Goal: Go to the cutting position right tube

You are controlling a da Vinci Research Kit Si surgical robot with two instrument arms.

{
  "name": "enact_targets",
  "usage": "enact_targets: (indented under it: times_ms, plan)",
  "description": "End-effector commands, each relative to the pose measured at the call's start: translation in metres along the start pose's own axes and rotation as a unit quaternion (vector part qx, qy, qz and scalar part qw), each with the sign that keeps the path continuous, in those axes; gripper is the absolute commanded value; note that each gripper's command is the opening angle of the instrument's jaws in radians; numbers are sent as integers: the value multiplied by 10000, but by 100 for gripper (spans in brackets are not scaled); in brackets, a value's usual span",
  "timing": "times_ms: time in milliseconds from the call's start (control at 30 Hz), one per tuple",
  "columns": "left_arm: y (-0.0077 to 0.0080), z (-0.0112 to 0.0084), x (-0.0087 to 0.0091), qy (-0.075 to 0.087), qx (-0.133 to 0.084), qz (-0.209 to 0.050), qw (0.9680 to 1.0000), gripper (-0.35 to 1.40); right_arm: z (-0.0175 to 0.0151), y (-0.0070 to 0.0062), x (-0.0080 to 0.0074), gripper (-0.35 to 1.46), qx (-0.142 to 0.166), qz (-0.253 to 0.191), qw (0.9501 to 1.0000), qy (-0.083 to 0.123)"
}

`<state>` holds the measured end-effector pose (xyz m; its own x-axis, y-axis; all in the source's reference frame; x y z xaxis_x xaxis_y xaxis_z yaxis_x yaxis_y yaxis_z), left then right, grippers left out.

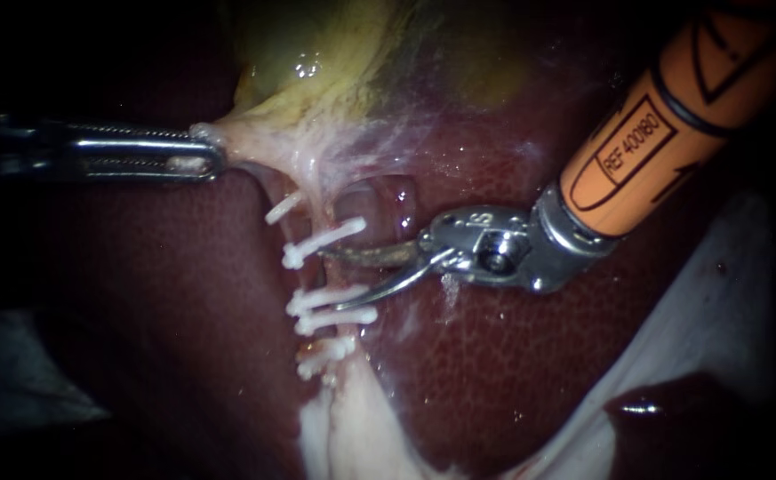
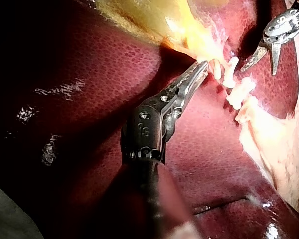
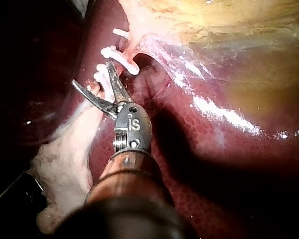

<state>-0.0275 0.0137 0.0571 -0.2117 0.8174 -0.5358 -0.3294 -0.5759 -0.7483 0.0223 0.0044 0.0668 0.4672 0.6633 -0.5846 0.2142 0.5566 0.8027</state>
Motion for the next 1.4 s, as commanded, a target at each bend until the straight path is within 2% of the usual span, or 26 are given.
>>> enact_targets:
  times_ms: [33,300,400,500,767,933,1267,1400]
  plan:
    - [0,0,0,1,0,0,10000,-35,0,2,-4,129,-55,-18,10000,-69]
    - [2,-1,0,1,1,0,10000,-35,4,20,-29,129,-235,-44,9987,-444]
    - [2,-1,0,1,2,-1,10000,-35,8,27,-36,129,-272,-61,9984,-493]
    - [2,0,0,1,3,-1,10000,-35,13,32,-36,129,-301,-59,9983,-502]
    - [2,0,0,2,3,-1,10000,-35,27,41,-30,132,-284,-59,9994,-176]
    - [2,0,0,2,4,-1,10000,-35,33,42,-28,132,-105,-61,9999,-10]
    - [2,2,1,3,8,-2,10000,-35,59,36,-16,129,157,-85,9995,249]
    - [2,2,1,4,9,-3,10000,-35,77,31,-14,129,183,-109,9994,258]
